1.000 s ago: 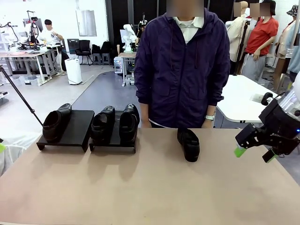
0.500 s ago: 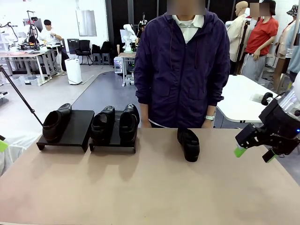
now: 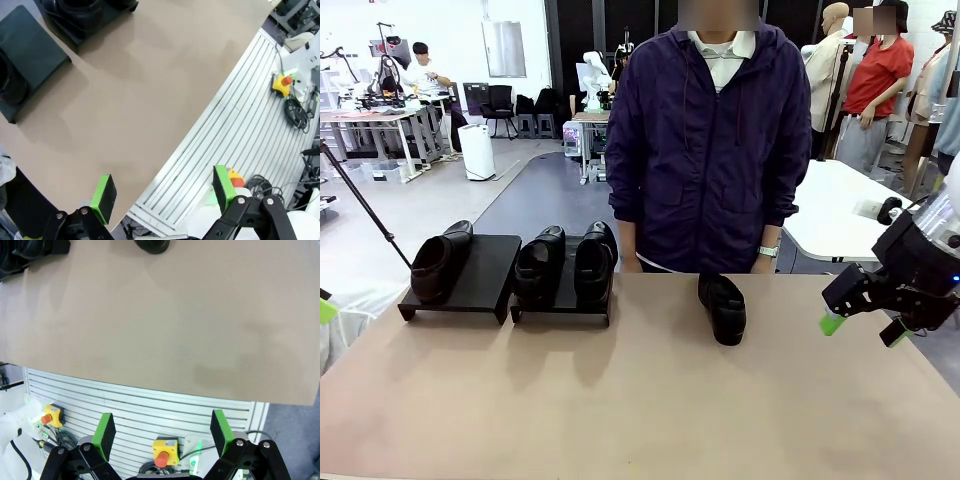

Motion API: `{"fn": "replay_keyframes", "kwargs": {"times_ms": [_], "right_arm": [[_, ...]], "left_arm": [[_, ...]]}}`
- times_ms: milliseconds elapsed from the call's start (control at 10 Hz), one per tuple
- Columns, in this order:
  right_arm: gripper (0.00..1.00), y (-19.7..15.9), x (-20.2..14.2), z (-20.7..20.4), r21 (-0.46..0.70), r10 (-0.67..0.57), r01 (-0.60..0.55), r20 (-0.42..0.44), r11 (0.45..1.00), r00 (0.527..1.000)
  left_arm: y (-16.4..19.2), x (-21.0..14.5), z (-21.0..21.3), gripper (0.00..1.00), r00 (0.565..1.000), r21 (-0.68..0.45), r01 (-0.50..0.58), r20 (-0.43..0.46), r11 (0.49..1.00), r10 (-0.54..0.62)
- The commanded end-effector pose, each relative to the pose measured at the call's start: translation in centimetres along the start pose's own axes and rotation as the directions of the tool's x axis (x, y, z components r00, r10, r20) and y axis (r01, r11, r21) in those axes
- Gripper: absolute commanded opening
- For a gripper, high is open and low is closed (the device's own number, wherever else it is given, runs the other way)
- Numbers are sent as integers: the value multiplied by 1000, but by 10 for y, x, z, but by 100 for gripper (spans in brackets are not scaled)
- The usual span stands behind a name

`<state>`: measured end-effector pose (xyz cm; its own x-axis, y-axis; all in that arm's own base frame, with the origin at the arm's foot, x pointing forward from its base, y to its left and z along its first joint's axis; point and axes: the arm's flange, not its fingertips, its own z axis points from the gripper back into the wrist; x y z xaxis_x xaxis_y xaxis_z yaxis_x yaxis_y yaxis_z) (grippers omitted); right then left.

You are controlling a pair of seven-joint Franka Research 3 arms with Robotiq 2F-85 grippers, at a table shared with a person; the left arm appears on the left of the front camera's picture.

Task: Organize the shoes by placing them on the stand.
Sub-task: Pick up one Shoe and place it in the middle of the table.

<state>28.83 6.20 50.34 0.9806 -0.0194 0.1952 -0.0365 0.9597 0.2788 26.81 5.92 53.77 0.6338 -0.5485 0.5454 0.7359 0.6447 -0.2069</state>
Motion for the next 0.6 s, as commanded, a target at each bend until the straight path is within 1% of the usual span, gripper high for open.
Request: {"fn": "replay_keyframes", "kwargs": {"times_ms": [0,100,200,300,400,500], "right_arm": [[100,18,35,-6,-63,-33,36,43,997,999],[100,38,76,-21,-126,-3,9,46,992,999],[100,60,121,-43,-197,-14,27,66,980,998],[100,74,150,-71,-222,12,4,72,975,997],[100,89,161,-95,-235,28,-19,37,972,999],[100,95,147,-93,-275,93,-82,27,958,995]], "left_arm": [[1,0,-2,100,1000,0,-1,3,1000,1],[1,0,-2,100,1000,0,-1,3,1000,1],[1,0,-2,100,1000,0,-1,3,1000,1],[1,0,-2,100,1000,0,-1,3,1000,1],[1,0,-2,100,1000,0,-1,3,1000,1],[1,0,-2,100,1000,0,-1,3,1000,1]]}}
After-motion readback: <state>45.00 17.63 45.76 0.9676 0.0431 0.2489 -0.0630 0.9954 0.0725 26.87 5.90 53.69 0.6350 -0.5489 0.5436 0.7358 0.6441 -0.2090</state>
